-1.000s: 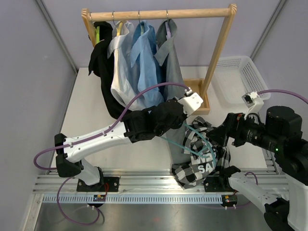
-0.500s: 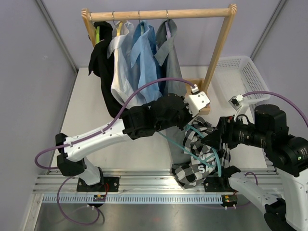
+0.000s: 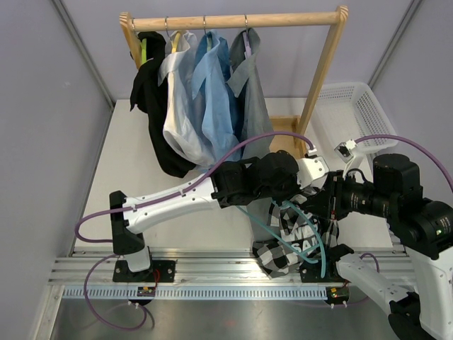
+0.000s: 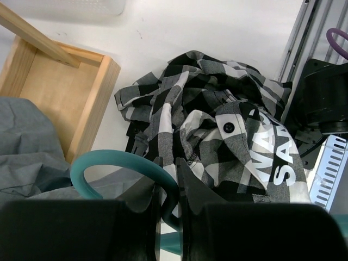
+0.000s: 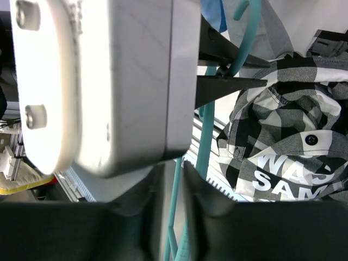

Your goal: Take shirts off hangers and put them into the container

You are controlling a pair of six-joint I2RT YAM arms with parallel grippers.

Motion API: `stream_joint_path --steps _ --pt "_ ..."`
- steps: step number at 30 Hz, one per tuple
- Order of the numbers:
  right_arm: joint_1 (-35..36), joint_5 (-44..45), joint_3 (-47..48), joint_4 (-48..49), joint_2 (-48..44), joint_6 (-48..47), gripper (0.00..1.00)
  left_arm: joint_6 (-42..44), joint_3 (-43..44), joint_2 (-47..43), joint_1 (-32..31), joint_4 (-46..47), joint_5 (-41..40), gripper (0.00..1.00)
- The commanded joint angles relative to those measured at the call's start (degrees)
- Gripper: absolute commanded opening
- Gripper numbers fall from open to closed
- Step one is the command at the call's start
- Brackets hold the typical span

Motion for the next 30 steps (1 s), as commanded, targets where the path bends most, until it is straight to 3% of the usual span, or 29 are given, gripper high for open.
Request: stream_joint_path --steps 1,4,7,14,18,19,21,27,30 --pt "0.09 -1.86 0.08 1.63 0.17 -0.94 0.32 -0.03 2.88 -1.44 -0.03 1.64 -0.03 0.0" --pt "0.09 -1.25 -0.1 1.02 -0.01 -1.11 0.49 0.31 3.67 -1.62 -0.03 1.99 -2.13 0.0" --pt "0.18 -0.63 0.69 0.05 -0.18 -1.46 0.59 0.93 4.81 -0.74 -0.03 1.11 -3.37 0.0" --pt "0.09 -0.28 -0.27 -0.57 -0.8 -1.56 0.55 1.2 5.34 -0.47 0.58 1.11 -6.54 0.0" --pt "0.09 -0.02 -0.54 -0.83 -1.24 -1.47 0.36 1.55 5.78 -0.39 1.11 1.2 -6.8 0.0" --pt "0.09 -0.01 -0.54 -0.92 -1.32 -1.47 0.35 1.46 5.96 -0.3 1.2 1.2 -7.23 0.0" --pt "0.18 -0.1 -0.97 -1.01 -1.41 -1.29 0.36 1.28 6.13 -0.03 1.47 1.11 -7.59 0.0" --pt "0.09 -0.1 -2.29 -1.36 -2.12 -1.03 0.54 1.55 7.54 0.05 2.08 1.29 -7.85 0.0" --pt "0.09 0.34 -1.94 -1.97 -2.2 -1.11 0.58 1.72 7.89 0.23 2.43 1.03 -8.29 0.0"
